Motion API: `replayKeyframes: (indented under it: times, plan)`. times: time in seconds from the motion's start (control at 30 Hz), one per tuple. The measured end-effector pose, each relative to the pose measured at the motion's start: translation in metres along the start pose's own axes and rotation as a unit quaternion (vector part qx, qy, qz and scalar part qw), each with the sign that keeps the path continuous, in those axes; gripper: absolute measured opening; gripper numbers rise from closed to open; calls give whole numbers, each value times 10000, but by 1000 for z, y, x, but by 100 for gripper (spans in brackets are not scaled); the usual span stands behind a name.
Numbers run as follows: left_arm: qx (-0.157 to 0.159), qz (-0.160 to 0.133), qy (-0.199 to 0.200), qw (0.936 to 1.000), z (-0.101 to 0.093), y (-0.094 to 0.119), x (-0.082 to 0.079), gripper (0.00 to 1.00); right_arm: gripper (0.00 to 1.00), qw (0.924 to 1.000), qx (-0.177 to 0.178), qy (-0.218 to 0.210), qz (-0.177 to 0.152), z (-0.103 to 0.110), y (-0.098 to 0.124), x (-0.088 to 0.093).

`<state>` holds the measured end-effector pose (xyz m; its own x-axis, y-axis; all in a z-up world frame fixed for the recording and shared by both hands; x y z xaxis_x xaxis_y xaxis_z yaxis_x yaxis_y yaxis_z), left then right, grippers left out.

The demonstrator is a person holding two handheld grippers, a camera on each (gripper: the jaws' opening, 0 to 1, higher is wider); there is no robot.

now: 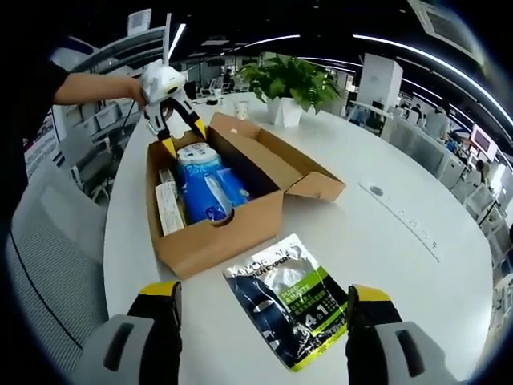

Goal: Operate the shoe box by opening the lid, removing the specified soft item, and placing it in the target area until the item is outside and the box remains undamaged.

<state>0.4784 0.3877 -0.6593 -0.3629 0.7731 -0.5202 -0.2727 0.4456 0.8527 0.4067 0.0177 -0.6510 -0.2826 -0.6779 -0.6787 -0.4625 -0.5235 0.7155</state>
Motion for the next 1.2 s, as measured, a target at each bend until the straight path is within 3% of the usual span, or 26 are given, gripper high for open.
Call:
replayKeyframes:
  times: [0.33,0.43,0.8,1.2]
  plan:
    - [366,219,-178,9989,6,-12,1,55,86,9998,-96,86,-153,12,-3,-18]
    - [376,391,-479,9974,6,-16,2,56,86,9995,-183,141,-204,16,-7,-25]
    - [383,771,-968,9916,2,-31,1,59,85,9979,-400,341,-384,22,-15,-52]
    - [407,878,-1098,9892,3,-37,3,61,85,9937,-685,714,-527,32,-37,-89]
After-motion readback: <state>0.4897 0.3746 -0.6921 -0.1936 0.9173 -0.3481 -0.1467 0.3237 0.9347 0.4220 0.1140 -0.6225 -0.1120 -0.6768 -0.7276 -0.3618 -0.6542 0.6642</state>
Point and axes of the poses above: the point that each gripper's makers call its tool centre point, and the gripper's own axes: y roughly backward along the fingers, z roughly to its left, x roughly out of its underside, the point moved 8 cm from there along y, roughly backward along the fingers, and after that the axes turned 11 degrees about y, right-handed, at the moved point
